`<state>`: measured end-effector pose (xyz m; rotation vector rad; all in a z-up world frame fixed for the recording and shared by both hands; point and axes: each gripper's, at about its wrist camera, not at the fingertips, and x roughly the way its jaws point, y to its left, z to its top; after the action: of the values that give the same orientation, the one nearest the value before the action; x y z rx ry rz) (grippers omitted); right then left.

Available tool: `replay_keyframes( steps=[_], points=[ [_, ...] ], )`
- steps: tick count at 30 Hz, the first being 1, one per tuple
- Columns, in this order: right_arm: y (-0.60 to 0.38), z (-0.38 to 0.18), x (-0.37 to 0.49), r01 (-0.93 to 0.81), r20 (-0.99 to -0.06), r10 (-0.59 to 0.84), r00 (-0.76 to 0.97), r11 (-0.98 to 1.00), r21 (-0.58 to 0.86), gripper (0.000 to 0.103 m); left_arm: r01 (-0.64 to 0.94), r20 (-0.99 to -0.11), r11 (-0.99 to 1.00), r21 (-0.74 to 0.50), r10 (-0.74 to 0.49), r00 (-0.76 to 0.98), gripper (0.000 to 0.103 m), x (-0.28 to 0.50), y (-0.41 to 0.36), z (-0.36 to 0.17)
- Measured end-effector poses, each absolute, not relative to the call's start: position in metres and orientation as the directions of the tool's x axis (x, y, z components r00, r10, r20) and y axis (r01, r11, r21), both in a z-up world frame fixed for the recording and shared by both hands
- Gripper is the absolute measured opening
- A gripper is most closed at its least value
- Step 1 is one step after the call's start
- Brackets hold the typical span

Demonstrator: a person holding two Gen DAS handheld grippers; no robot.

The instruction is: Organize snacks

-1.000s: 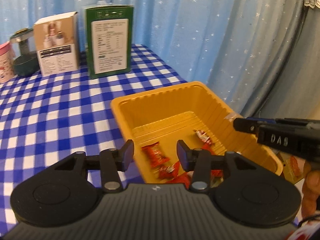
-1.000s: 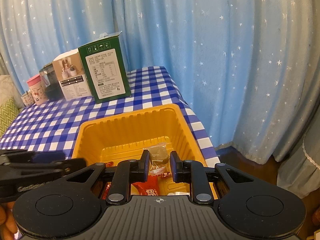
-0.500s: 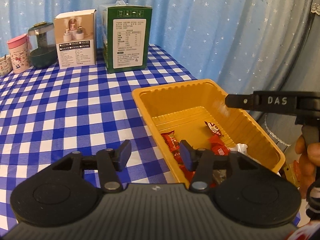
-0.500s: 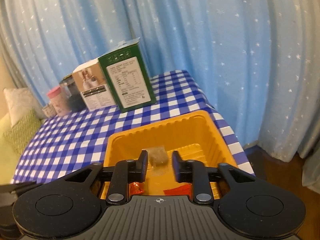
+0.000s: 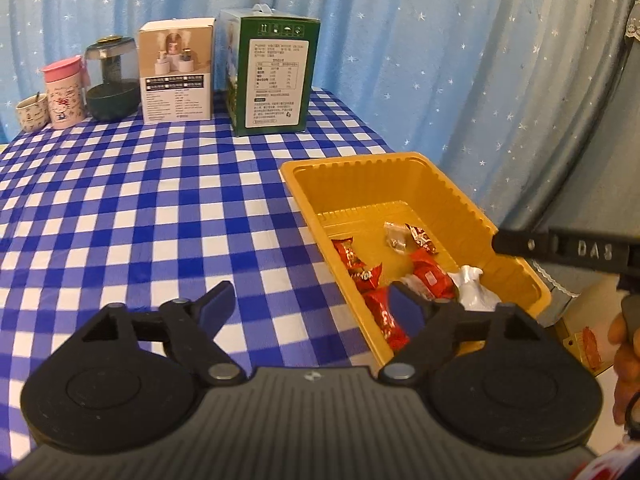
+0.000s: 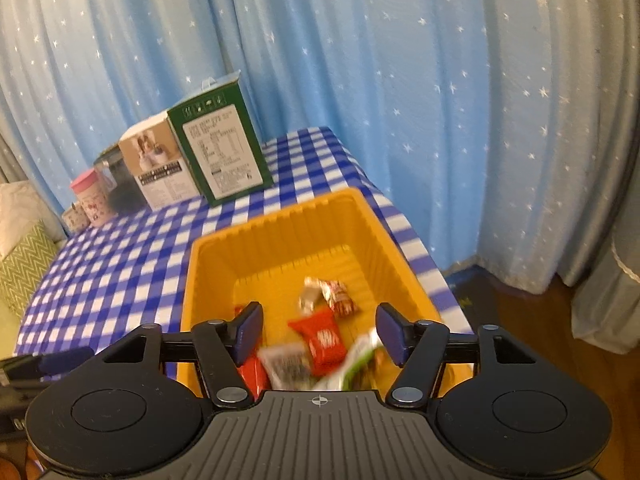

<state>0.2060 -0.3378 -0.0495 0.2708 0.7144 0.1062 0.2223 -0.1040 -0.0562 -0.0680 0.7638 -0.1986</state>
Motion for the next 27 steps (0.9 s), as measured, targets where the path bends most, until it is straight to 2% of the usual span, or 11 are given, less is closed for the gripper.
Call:
replay_keyframes(
  steps=[7, 22, 27],
  points=[
    [-0.328, -0.034, 0.163, -0.001, -0.649, 0.185, 0.738, 0.962, 0.273, 0.076, 0.127, -0.671, 0.985, -0.119, -0.174, 0.721, 0.103, 0.185, -0.096, -0.036],
    [-0.3, -0.009, 0.076, -0.022, -0.678, 0.184, 0.711, 0.97, 0.24, 0.091, 0.055, -0.655, 0.991, -0.125, -0.124, 0.745, 0.103, 0.097, -0.07, -0.003],
    [-0.294, -0.002, 0.047, -0.036, -0.671, 0.195, 0.715, 0.969, 0.243, 0.093, 0.043, -0.662, 0.99, -0.132, -0.121, 0.74, 0.103, 0.071, -0.065, 0.005]
  ],
)
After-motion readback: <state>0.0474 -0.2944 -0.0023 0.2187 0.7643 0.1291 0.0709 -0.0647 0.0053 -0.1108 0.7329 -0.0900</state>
